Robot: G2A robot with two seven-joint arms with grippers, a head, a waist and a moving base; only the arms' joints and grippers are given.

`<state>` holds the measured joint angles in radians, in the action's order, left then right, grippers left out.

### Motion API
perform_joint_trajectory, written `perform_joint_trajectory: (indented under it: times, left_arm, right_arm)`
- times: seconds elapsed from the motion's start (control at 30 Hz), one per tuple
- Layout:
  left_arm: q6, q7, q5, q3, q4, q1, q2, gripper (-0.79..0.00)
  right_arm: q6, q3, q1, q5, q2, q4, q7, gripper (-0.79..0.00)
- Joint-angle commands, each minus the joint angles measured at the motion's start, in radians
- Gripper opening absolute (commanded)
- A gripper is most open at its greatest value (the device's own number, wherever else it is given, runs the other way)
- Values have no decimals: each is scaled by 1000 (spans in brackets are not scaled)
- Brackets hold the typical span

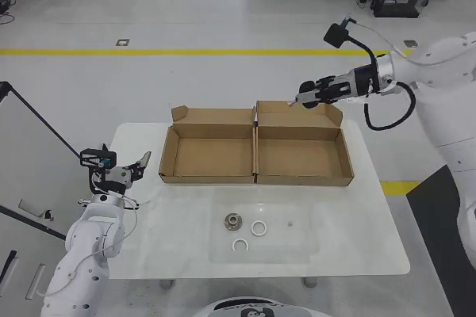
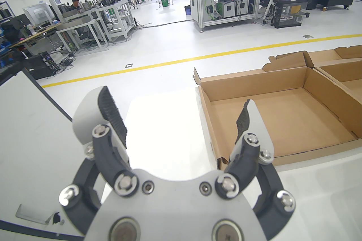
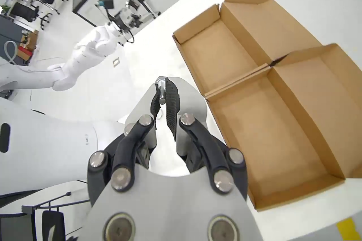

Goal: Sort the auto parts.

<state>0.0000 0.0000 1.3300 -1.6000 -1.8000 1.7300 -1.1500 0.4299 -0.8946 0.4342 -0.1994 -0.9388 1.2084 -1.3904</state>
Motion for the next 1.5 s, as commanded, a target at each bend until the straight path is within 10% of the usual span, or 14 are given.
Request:
perform_joint_trajectory:
  times: [0.0, 0.6, 1.47]
  left_arm:
    - [0, 0, 0, 0, 0, 0, 0, 0]
    - [0, 0, 0, 0, 0, 0, 0, 0]
    - [0, 0, 0, 0, 0, 0, 0, 0]
  right_arm:
    - [7, 54, -18, 41, -2, -35, 7, -785]
    - [104, 391, -142, 349, -54, -320, 105, -785]
    - [128, 573, -170, 628, -236, -585, 295, -785]
